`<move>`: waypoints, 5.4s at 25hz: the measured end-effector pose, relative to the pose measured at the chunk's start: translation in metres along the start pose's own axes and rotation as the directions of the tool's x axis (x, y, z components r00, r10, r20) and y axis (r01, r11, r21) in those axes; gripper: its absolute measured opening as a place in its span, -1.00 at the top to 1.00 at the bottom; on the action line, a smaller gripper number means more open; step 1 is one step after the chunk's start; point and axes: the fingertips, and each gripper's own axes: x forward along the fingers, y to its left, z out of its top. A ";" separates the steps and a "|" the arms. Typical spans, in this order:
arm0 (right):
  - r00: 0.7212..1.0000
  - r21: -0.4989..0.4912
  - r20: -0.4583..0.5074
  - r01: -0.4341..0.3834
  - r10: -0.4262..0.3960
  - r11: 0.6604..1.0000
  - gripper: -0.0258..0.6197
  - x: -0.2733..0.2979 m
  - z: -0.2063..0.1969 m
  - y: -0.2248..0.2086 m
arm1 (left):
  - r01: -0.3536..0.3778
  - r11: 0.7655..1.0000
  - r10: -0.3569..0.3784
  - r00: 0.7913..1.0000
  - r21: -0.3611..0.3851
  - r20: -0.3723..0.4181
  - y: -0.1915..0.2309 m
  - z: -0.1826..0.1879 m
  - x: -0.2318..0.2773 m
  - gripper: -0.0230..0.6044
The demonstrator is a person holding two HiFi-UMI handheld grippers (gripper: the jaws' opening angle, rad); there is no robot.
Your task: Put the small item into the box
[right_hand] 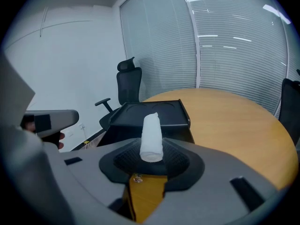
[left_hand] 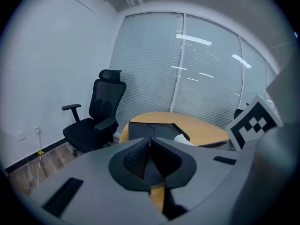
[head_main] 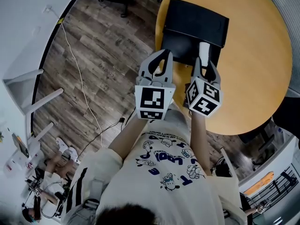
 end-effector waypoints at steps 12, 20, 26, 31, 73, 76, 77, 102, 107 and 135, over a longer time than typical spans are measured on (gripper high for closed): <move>0.998 0.013 -0.061 0.029 -0.029 0.999 0.45 0.018 -0.019 -0.002 | 0.032 0.999 -0.033 0.998 -0.011 -0.056 0.003 -0.018 0.018 0.85; 0.994 0.010 -0.093 0.059 -0.058 0.998 0.45 0.027 -0.028 -0.002 | 0.055 0.998 -0.056 0.996 -0.020 -0.075 0.008 -0.022 0.024 0.85; 0.992 0.006 -0.105 0.072 -0.071 0.997 0.45 0.028 -0.031 -0.003 | 0.064 0.998 -0.066 0.994 -0.024 -0.088 0.009 -0.026 0.027 0.85; 0.991 -0.022 -0.107 0.081 -0.082 0.997 0.45 0.030 -0.032 -0.004 | 0.068 0.997 -0.071 0.993 -0.031 -0.094 0.008 -0.029 0.028 0.85; 1.000 0.001 0.014 0.022 -0.022 1.000 0.52 0.007 0.012 0.003 | 0.078 0.997 -0.079 0.996 -0.029 -0.028 -0.010 0.002 0.020 0.85; 0.999 0.003 0.049 0.008 -0.008 1.000 0.55 0.000 0.025 0.005 | 0.082 0.996 -0.083 0.997 -0.017 -0.003 -0.014 0.012 0.019 0.85; 0.998 0.002 0.060 0.007 -0.007 1.000 0.57 -0.004 0.028 0.006 | 0.083 0.996 -0.083 0.997 -0.014 0.002 -0.015 0.015 0.016 0.85; 0.960 -0.039 0.275 -0.039 0.048 0.998 0.78 -0.078 0.092 0.014 | 0.075 0.996 -0.081 0.980 0.040 0.180 -0.045 0.078 -0.029 0.85; 0.953 -0.049 0.296 -0.057 0.069 0.997 0.78 -0.086 0.098 0.019 | 0.065 0.997 -0.075 0.975 0.051 0.209 -0.048 0.088 -0.037 0.85; 0.942 -0.091 0.321 -0.073 0.098 0.993 0.80 -0.092 0.106 0.038 | 0.057 0.997 -0.070 0.966 0.061 0.247 -0.039 0.102 -0.047 0.85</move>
